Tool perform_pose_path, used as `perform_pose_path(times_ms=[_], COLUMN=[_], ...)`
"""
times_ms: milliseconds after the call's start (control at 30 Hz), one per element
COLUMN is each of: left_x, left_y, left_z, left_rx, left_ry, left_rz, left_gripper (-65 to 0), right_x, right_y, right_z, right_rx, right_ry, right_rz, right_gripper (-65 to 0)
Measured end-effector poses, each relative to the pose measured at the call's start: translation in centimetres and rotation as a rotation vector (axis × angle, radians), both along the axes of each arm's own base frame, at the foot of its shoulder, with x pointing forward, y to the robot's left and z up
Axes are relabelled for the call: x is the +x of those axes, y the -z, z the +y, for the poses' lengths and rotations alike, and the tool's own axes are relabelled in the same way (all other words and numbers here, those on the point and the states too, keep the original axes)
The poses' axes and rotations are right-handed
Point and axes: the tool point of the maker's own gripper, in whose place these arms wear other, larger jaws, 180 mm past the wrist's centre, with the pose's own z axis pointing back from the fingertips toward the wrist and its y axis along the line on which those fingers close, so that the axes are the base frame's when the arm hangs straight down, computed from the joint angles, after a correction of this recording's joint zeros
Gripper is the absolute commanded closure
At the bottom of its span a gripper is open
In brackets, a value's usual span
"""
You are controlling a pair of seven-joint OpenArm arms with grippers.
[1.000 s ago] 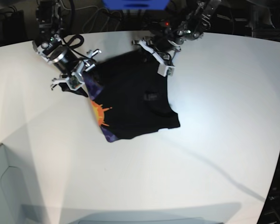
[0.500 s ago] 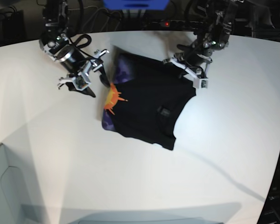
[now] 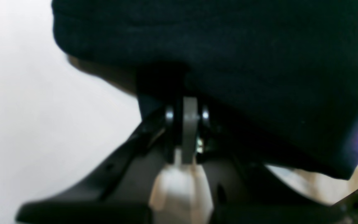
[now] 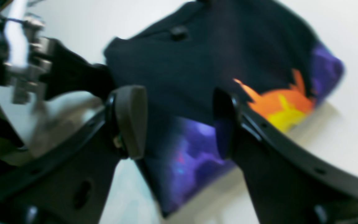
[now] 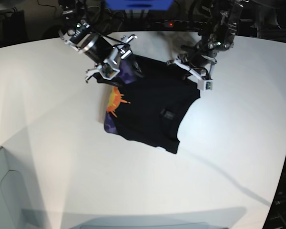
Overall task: Fold the T-shirt properly
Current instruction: 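Hold both edges and pull the bundle taut to square it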
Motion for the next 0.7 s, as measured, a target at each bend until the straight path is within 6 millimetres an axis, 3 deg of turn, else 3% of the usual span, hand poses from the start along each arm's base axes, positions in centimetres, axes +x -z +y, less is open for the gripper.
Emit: perform_pose_path(times_ms=[133, 233, 333, 467, 700], left_x=[-0.3, -0.4, -0.5, -0.7, -0.8], left_y=[0.1, 0.1, 0.2, 0.1, 0.2], left_z=[0.5, 0.6, 1.1, 1.4, 1.6], left_rx=[0.014, 0.017, 0.027, 0.021, 0.018], left_ry=[0.005, 0.006, 0.011, 0.003, -0.002], left_rz=[0.002, 0.002, 0.003, 0.007, 0.012], left_gripper=[0.0, 0.0, 0.0, 0.0, 0.0], right_x=[-0.1, 0.3, -0.1, -0.4, -0.8], right_y=[1.7, 3.4, 5.9, 7.7, 8.3], right_z=[1.8, 1.9, 0.8, -1.8, -4.6], right_rx=[-0.012, -0.067, -0.144, -0.175, -0.2], right_ry=[-0.06, -0.085, -0.084, -0.037, 0.008], right_rz=[0.043, 0.069, 0.118, 0.159, 0.176], right_gripper=[-34.0, -34.0, -34.0, -34.0, -34.0])
